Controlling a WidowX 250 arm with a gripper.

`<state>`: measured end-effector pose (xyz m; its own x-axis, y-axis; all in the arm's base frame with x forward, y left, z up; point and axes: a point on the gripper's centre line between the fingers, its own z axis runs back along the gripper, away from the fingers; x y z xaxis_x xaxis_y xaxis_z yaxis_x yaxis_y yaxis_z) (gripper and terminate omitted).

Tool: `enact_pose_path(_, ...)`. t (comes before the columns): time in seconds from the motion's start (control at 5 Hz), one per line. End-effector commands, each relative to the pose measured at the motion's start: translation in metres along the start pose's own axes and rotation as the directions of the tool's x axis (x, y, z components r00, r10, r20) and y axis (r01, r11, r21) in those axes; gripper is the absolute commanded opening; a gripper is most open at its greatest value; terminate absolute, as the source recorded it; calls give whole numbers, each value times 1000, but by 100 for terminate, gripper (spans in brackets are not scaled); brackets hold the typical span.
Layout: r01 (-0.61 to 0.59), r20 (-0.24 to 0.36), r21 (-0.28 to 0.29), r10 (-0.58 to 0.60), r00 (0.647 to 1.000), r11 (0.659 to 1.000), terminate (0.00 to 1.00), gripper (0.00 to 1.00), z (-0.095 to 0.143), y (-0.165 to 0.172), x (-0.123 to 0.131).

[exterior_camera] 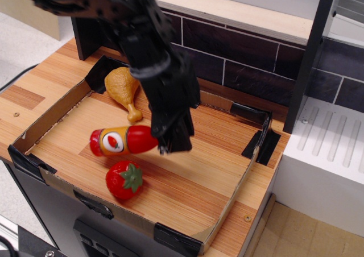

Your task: Upright hot sauce bottle

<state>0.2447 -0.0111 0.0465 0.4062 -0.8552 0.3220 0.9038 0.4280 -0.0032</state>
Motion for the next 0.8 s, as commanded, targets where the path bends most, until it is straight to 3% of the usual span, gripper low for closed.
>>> enact_pose_path(0.0,51,282,84,-73,957,995,0,0,55,3,9)
enact_pose_path(0.2,64,389,87,-93,917,994,0,0,68,4,20)
enact_pose_path(0.4,105,498,93,-138,856,990,0,0,61,5,33)
enact_pose_path(0.6,117,622,111,-160,767,987,0,0,54,1,46)
